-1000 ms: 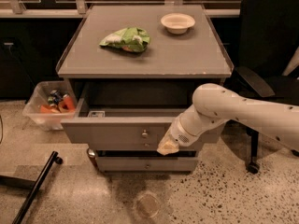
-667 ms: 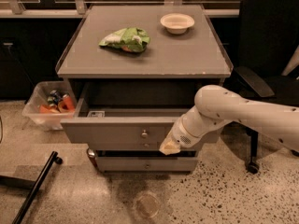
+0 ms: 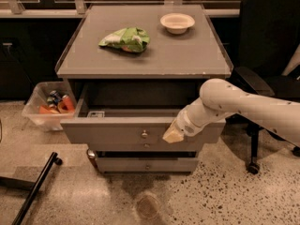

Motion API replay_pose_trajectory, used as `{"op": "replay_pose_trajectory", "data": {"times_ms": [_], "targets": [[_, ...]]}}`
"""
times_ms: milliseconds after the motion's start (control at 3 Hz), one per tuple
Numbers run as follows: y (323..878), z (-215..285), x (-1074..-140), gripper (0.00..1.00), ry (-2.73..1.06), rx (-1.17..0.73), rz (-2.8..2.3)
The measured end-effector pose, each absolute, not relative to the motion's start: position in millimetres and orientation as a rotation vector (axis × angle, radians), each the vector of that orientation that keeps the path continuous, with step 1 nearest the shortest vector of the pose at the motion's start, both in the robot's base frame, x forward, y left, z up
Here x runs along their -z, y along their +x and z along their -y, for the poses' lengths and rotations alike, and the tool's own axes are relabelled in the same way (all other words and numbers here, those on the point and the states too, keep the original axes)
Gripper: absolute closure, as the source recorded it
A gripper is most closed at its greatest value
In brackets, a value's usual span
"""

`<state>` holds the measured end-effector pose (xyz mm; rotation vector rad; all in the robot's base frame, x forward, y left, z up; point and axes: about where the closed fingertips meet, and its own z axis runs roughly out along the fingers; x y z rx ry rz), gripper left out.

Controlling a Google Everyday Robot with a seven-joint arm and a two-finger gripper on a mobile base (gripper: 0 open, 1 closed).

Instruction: Close top drawer

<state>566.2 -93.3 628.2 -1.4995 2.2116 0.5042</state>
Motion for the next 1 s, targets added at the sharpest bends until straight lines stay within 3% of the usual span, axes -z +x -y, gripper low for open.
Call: {"op": "replay_pose_trajectory", "data": {"times_ms": [333,1000], "targets": [[568.2,92.7,-628.0,0.81,-1.502,-0.504,-2.205],[582.9,86.7,-630.3,0.35,-1.519,-0.508,-2.166]]}}
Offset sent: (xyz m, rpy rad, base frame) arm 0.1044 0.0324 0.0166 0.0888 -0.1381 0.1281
